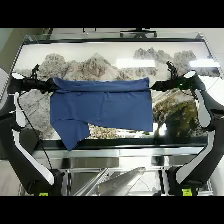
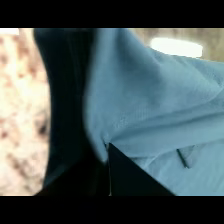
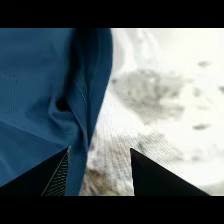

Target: Fold the shirts.

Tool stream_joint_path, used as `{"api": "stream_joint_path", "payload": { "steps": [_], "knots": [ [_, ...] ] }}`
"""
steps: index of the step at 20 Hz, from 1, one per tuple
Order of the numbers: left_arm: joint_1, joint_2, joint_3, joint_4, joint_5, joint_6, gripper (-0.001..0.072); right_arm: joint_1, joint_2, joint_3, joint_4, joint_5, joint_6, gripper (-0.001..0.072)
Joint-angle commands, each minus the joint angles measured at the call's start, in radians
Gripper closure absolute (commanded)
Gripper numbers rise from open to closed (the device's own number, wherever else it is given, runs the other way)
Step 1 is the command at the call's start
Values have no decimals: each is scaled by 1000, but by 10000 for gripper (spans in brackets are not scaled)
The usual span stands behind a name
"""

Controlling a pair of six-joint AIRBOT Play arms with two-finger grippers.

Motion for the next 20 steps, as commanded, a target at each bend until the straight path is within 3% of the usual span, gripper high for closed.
{"api": "stream_joint_path", "payload": {
  "steps": [1,4,7,10,15,20],
  "knots": [
    [8,44,1,9,-51,-8,361,-13,31,2,-55,60,66,272],
    [45,127,1,11,-120,-21,361,-53,109,2,-125,166,151,272],
    [94,195,-8,13,-244,-106,361,-85,174,-5,-123,310,198,273],
    [134,329,-206,19,-324,-102,362,-102,248,-111,-124,402,245,273],
    [180,700,-811,245,-192,-75,361,-113,382,-411,-101,349,264,279],
    [187,919,-1236,263,-59,-99,361,-111,428,-663,-35,243,263,279]
  ]
}}
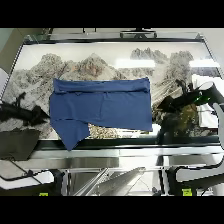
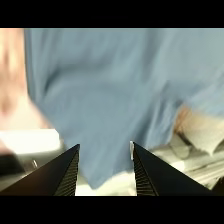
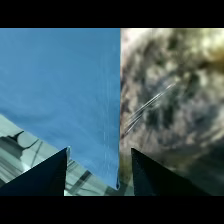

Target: Fold the shirts.

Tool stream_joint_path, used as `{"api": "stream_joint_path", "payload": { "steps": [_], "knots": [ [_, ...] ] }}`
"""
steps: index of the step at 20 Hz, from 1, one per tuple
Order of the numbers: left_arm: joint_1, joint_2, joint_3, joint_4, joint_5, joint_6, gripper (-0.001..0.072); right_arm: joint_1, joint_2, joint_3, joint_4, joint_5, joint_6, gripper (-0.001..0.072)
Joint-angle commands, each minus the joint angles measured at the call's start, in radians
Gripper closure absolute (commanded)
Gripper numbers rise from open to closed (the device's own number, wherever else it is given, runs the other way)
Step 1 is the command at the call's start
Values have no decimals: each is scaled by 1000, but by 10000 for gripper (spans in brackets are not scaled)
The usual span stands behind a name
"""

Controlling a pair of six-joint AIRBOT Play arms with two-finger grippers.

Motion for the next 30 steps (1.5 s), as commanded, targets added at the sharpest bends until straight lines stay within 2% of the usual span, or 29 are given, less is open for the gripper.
{"api": "stream_joint_path", "payload": {
  "steps": [1,7,11,18,19,20,21,26,30],
  "knots": [
    [6,146,-269,37,103,-14,361,5,26,-181,50,-77,0,279],
    [6,217,-392,-12,259,3,361,118,26,-312,87,-225,-18,280],
    [-9,170,-392,-90,341,42,361,243,26,-312,216,-326,-19,280],
    [-130,69,-391,-97,531,57,362,275,27,-311,236,-318,-19,281],
    [-136,69,-391,-96,533,57,374,274,27,-311,233,-314,-19,282],
    [-136,70,-386,-95,523,57,552,273,27,-311,224,-309,-19,359],
    [-135,70,-377,-92,505,57,673,273,27,-311,212,-304,-22,449],
    [-124,70,-312,-93,393,55,674,231,27,-311,151,-227,-26,456],
    [-125,70,-299,-93,361,55,674,142,27,-311,152,-156,-58,453]
  ]
}}
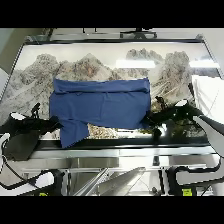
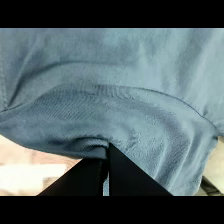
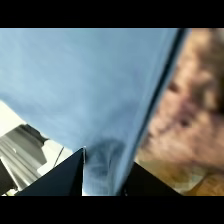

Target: Fold the shirts.

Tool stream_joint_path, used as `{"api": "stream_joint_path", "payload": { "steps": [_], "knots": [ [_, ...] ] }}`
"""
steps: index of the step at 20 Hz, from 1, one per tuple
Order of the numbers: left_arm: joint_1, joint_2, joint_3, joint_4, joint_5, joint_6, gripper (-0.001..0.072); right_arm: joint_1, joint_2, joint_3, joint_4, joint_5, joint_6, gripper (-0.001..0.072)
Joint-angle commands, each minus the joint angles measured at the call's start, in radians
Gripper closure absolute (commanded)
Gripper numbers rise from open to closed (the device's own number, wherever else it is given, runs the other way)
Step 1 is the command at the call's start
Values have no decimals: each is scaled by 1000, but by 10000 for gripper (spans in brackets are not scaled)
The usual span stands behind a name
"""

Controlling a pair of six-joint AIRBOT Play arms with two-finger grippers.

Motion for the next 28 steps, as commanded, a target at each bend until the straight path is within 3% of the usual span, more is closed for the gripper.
{"api": "stream_joint_path", "payload": {
  "steps": [1,4,5,6,13,18,21,28],
  "knots": [
    [0,2,13,-14,-59,-1,674,-68,1,1,-1,56,-25,453],
    [0,2,13,-17,-73,-1,674,-77,1,1,6,59,-37,476],
    [0,2,13,-21,-80,-1,674,-72,1,1,15,73,-56,608],
    [0,2,13,-38,-97,3,674,-71,1,2,18,92,-66,685],
    [107,178,5,-82,-254,23,675,-269,128,3,-142,128,-47,686],
    [69,276,51,-353,-195,107,675,-272,143,15,156,117,-192,686],
    [-1,186,235,-354,-134,106,675,-235,132,109,283,34,-223,686],
    [-82,-255,632,-352,-72,132,674,-116,-110,409,299,-174,-224,685]
  ]
}}
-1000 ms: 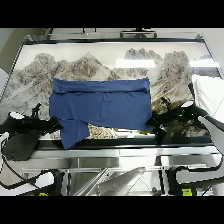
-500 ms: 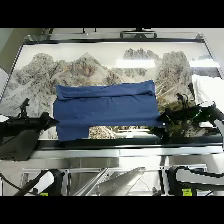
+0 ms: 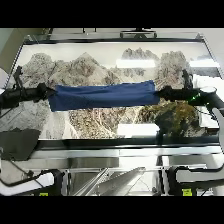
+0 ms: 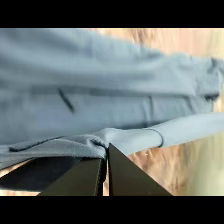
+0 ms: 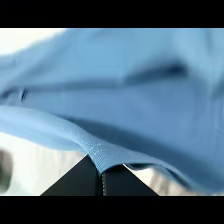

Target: Fold the shirts.

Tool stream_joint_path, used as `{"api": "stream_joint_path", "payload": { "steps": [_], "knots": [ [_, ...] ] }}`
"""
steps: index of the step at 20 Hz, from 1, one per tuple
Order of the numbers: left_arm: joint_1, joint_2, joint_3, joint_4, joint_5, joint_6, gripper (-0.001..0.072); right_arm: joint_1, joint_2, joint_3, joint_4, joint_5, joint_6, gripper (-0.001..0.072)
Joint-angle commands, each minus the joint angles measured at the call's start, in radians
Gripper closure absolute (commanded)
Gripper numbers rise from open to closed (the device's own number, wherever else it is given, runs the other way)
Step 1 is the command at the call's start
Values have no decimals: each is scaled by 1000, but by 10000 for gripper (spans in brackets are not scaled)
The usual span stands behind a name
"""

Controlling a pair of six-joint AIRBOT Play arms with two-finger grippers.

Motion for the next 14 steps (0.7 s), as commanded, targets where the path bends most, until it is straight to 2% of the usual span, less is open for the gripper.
{"api": "stream_joint_path", "payload": {
  "steps": [1,7,8,9,10,11,12,13,14],
  "knots": [
    [-21,-217,166,-5,11,9,675,50,-153,136,23,-91,-15,685],
    [-31,-470,386,-2,-5,35,672,73,-310,225,22,-135,-67,673],
    [-31,-502,428,-2,-20,35,667,69,-308,225,22,-134,-74,536],
    [-30,-525,470,-2,-38,34,497,60,-302,232,20,-112,-89,366],
    [-26,-544,520,-2,-55,34,359,45,-295,251,3,-82,-88,300],
    [-21,-557,575,0,-75,34,359,25,-289,283,-45,-54,-87,300],
    [-11,-564,625,10,-87,34,359,4,-287,320,-99,-36,-75,253],
    [2,-566,677,40,-88,32,359,-17,-288,355,-142,-34,-21,98],
    [16,-566,721,56,-99,16,359,-32,-290,373,-159,-33,5,69]
  ]
}}
